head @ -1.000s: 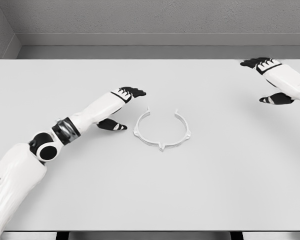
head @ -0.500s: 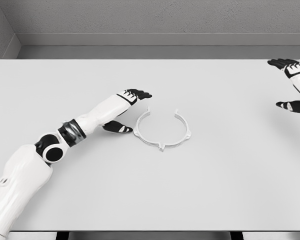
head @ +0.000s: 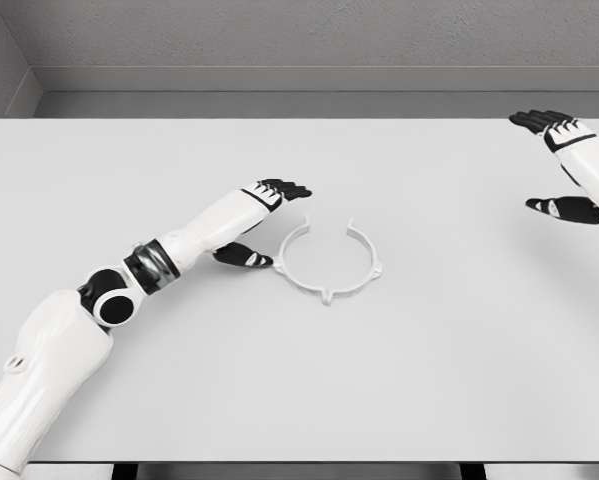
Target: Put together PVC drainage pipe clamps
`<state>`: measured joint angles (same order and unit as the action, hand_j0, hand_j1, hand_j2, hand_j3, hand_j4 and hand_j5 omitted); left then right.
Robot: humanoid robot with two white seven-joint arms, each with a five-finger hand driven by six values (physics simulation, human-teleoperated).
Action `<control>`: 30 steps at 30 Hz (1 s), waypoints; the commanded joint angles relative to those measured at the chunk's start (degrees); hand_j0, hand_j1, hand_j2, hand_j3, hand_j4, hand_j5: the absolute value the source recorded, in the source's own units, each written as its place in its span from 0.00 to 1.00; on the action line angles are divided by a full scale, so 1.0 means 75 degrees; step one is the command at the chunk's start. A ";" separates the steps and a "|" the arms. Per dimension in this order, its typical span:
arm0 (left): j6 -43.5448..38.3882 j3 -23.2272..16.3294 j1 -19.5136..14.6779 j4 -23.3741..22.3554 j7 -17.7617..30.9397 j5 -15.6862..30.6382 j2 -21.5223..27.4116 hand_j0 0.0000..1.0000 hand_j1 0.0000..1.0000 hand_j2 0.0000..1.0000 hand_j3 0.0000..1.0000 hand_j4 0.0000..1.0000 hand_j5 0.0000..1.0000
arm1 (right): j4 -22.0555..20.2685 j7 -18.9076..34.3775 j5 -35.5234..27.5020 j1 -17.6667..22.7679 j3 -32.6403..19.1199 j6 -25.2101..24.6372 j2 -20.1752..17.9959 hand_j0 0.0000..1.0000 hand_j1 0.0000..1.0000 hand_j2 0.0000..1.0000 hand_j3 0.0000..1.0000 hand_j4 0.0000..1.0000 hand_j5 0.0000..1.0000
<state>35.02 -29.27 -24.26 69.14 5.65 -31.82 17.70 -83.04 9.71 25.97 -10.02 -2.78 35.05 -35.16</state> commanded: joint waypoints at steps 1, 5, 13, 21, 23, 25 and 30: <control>-0.0003 0.0001 0.0000 0.0004 -0.0003 0.0035 -0.0075 1.00 1.00 1.00 1.00 1.00 1.00 | -0.0025 -0.0006 -0.0053 0.0000 0.0019 -0.0007 0.0000 1.00 1.00 1.00 1.00 1.00 1.00; -0.0003 0.0012 0.0000 0.0004 -0.0003 -0.0023 -0.0146 1.00 1.00 1.00 1.00 1.00 1.00 | -0.0037 -0.0006 -0.0053 0.0000 0.0019 -0.0007 0.0012 1.00 1.00 1.00 1.00 1.00 1.00; -0.0003 0.0000 0.0035 0.0063 -0.0003 -0.0023 -0.0228 1.00 1.00 1.00 1.00 1.00 1.00 | -0.0037 -0.0006 -0.0053 -0.0012 0.0031 -0.0007 0.0094 1.00 1.00 1.00 1.00 1.00 1.00; -0.0003 0.0000 0.0035 0.0075 -0.0003 -0.0023 -0.0345 1.00 1.00 1.00 1.00 1.00 1.00 | -0.0037 -0.0006 -0.0053 -0.0023 0.0031 -0.0007 0.0117 1.00 1.00 1.00 1.00 1.00 1.00; -0.0003 -0.0105 0.0035 0.0086 -0.0003 -0.0023 -0.0345 1.00 1.00 1.00 1.00 1.00 1.00 | -0.0037 -0.0006 -0.0053 -0.0035 0.0031 -0.0007 0.0117 1.00 1.00 1.00 1.00 1.00 1.00; -0.0003 -0.0164 0.0035 0.0086 -0.0003 -0.0023 -0.0345 1.00 1.00 1.00 1.00 1.00 1.00 | -0.0013 -0.0006 -0.0041 -0.0035 0.0019 -0.0007 0.0117 1.00 1.00 1.00 1.00 1.00 1.00; -0.0003 -0.0269 0.0035 0.0087 -0.0003 -0.0012 -0.0427 1.00 1.00 1.00 1.00 1.00 1.00 | -0.0025 -0.0006 -0.0041 -0.0047 0.0031 -0.0007 0.0117 1.00 1.00 1.00 1.00 1.00 1.00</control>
<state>35.02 -31.01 -23.99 69.79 5.65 -32.32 14.85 -83.19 9.70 26.06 -10.37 -2.56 35.05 -34.23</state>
